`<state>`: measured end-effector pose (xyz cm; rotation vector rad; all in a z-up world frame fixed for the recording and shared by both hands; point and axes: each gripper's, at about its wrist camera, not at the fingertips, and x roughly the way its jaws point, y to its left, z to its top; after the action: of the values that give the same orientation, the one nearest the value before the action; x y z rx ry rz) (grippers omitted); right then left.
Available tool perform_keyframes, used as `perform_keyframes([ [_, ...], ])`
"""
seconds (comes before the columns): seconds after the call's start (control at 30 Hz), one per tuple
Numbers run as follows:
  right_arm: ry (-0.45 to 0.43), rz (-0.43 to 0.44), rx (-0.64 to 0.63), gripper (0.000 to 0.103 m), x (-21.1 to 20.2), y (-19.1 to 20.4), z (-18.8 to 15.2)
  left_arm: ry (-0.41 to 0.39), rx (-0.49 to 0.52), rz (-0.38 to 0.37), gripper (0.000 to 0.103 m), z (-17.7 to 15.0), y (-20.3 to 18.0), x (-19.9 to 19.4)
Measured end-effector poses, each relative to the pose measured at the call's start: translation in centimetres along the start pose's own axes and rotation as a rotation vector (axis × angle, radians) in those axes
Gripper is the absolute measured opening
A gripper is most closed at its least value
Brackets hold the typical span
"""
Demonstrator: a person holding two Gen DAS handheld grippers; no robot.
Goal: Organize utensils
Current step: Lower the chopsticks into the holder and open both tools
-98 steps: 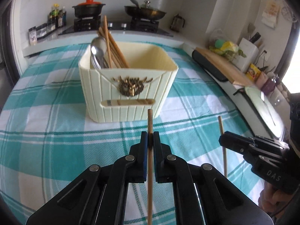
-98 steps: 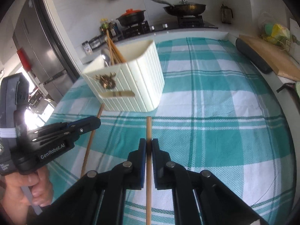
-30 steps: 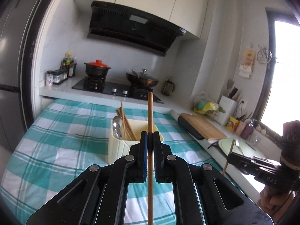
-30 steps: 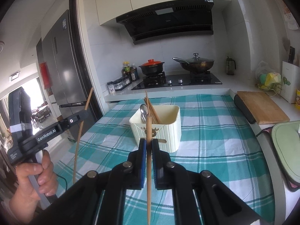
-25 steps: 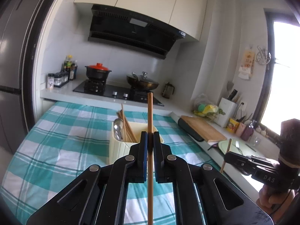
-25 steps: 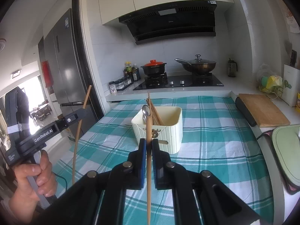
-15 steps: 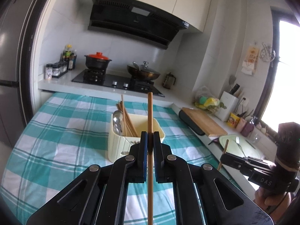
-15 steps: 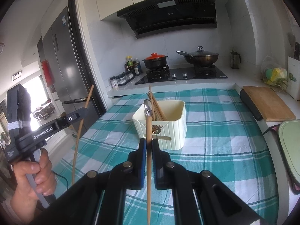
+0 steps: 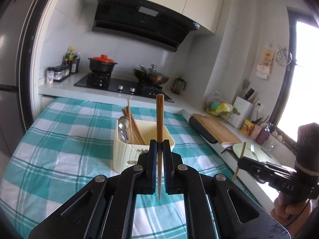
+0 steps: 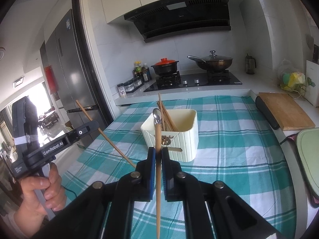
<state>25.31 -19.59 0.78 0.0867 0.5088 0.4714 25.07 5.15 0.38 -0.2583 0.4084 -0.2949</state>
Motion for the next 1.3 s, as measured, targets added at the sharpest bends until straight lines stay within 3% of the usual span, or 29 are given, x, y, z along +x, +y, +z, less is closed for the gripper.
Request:
perform_keyframes([
  [0.2, -0.027, -0.006, -0.021, 0.006, 0.5, 0.1, 2.0, 0.013, 0.018, -0.013, 0.003, 2.2, -0.3, -0.4],
  [0.4, -0.131, 0.008, -0.097, 0.006, 0.5, 1.6, 7.6, 0.005, 0.039, 0.004, 0.003, 7.5, 0.0, 0.1],
  [0.6, -0.214, 0.004, -0.137, 0.006, 3.2, 2.0, 14.3, 0.001, 0.072, 0.033, 0.003, 12.8, 0.3, 3.5],
  [0.77, -0.274, -0.004, -0.155, 0.006, 7.3, 1.3, 18.2, 0.023, 0.101, 0.065, 0.003, 14.9, 0.6, 8.4],
  [0.97, -0.188, -0.021, -0.156, 0.006, 15.1, -1.6, 18.4, 0.148, 0.077, 0.084, 0.003, 13.4, 1.9, 15.6],
  [1.3, 0.154, 0.018, -0.100, 0.006, 25.1, -6.2, 13.4, 0.351, 0.044, 0.124, 0.003, 7.5, 4.2, 23.2],
])
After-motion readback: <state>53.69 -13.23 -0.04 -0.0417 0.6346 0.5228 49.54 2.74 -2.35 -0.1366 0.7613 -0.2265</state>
